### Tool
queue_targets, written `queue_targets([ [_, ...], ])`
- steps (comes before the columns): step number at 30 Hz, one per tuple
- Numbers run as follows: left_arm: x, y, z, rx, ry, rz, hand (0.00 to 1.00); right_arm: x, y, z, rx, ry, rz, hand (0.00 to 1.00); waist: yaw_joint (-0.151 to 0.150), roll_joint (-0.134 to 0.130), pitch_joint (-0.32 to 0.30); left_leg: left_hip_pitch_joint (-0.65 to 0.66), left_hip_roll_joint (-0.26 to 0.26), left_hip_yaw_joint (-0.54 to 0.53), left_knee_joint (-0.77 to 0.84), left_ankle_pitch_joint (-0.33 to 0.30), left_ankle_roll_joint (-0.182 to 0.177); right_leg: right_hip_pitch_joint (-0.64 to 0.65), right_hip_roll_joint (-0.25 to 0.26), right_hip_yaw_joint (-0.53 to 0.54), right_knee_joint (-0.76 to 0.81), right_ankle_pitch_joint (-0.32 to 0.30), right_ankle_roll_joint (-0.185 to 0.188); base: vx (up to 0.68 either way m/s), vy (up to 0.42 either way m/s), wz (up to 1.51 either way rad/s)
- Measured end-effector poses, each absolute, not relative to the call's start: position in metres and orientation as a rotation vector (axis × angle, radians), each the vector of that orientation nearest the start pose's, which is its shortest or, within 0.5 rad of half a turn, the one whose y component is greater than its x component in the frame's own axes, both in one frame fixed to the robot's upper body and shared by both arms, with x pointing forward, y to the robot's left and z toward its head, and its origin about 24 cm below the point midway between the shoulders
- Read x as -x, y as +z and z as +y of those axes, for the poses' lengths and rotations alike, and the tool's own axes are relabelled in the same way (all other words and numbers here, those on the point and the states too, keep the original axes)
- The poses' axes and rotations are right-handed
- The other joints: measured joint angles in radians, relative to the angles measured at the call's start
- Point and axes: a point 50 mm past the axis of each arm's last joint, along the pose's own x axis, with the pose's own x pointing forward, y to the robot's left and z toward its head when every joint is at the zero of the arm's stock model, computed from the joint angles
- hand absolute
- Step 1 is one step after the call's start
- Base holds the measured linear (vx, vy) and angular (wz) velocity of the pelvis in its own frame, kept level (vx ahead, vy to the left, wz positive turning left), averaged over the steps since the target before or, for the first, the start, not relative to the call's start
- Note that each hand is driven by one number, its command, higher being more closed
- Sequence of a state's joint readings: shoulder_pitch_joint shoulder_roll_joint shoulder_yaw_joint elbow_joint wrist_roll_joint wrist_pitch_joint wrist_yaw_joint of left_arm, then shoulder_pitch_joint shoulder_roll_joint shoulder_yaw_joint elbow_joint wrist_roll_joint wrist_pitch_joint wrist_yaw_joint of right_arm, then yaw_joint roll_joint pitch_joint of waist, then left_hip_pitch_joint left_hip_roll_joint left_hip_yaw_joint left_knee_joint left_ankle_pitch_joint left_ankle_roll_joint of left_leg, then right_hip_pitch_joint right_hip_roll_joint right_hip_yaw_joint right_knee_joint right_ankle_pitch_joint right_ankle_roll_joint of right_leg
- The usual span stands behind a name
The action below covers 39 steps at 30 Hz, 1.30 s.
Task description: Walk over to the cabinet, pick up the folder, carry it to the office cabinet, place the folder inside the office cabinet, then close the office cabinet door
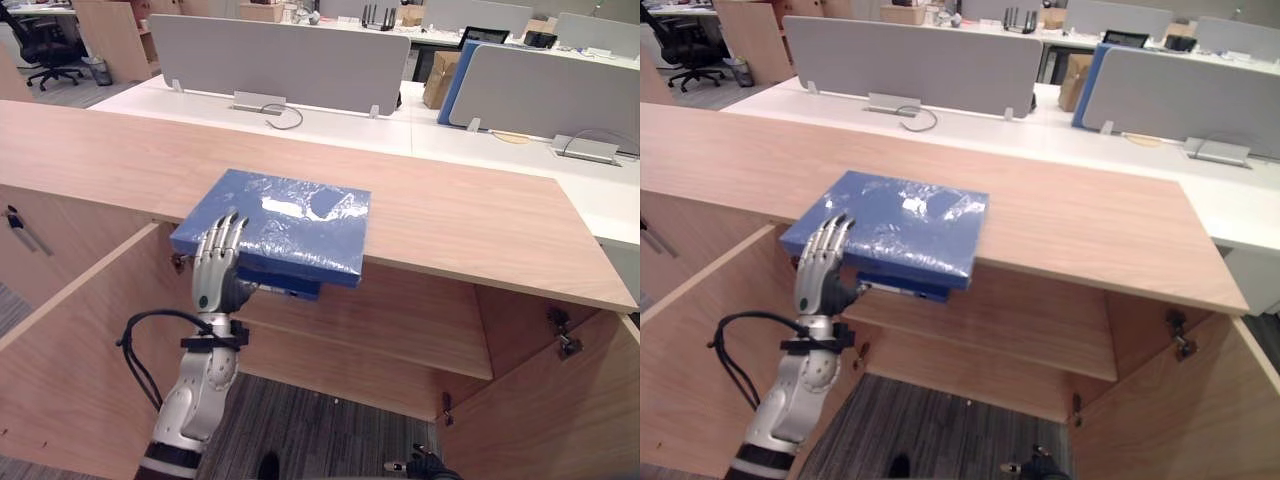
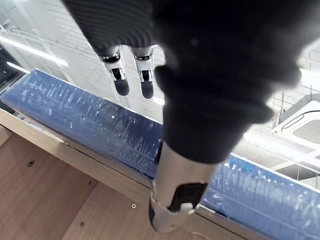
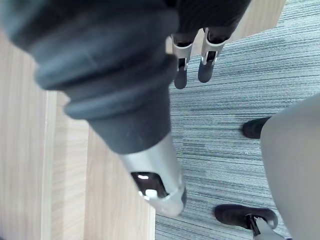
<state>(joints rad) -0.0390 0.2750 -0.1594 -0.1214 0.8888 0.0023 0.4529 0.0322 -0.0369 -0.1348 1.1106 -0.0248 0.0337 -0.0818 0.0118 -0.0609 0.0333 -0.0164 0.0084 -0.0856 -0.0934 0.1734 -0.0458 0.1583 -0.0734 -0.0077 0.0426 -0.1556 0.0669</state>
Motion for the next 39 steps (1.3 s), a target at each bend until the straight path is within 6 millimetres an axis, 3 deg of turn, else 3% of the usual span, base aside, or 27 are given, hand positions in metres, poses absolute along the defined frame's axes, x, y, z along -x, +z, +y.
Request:
queue_targets([
  [15,-0.277,0.086,0.172,-1.195,0.337,-0.383,0.0,-0.105,-0.163,-0.189,-0.016,-0.267,1.146,0.0,-0.022,0.005,0.001,0.019,-0.004,0.024,0.0,-0.014,0.001,0.006,-0.008,0.025,-0.004,0.003,-0.005,0.01,0.002,-0.04],
  [16,-0.277,0.085,0.172,-1.198,0.338,-0.379,1.0,-0.105,-0.163,-0.189,-0.019,-0.27,1.146,0.0,-0.022,0.005,0.001,0.019,-0.004,0.024,0.0,-0.014,0.001,0.006,-0.009,0.025,-0.004,0.003,-0.005,-0.01,0.011,-0.03],
  [31,-0.292,0.101,0.173,-1.191,0.43,-0.439,1.0,-0.104,-0.163,-0.193,-0.037,-0.331,1.145,0.0,-0.044,0.024,-0.01,0.026,-0.005,0.041,0.0,-0.019,0.005,0.006,-0.012,0.042,-0.006,0.003,-0.005,0.0,0.002,-0.02],
  [34,-0.289,0.103,0.165,-1.169,0.411,-0.469,1.0,-0.103,-0.163,-0.193,-0.036,-0.334,1.147,0.0,-0.046,0.024,-0.01,0.027,-0.006,0.043,0.0,-0.02,0.007,0.006,-0.014,0.044,-0.007,0.004,-0.005,0.0,0.0,0.0],
  [38,-0.257,0.107,0.132,-0.954,0.272,-0.567,1.0,-0.095,-0.165,-0.194,-0.034,-0.35,1.165,0.0,-0.047,0.024,-0.011,0.027,-0.012,0.046,0.0,-0.028,0.008,0.006,-0.021,0.046,-0.011,0.003,-0.005,0.0,0.003,-0.01],
  [39,-0.246,0.109,0.119,-0.821,0.193,-0.58,1.0,-0.091,-0.166,-0.194,-0.045,-0.366,1.176,0.0,-0.046,0.025,-0.013,0.027,-0.01,0.055,0.001,-0.027,0.01,0.002,-0.021,0.055,-0.008,0.004,-0.005,0.01,0.01,-0.11],
])
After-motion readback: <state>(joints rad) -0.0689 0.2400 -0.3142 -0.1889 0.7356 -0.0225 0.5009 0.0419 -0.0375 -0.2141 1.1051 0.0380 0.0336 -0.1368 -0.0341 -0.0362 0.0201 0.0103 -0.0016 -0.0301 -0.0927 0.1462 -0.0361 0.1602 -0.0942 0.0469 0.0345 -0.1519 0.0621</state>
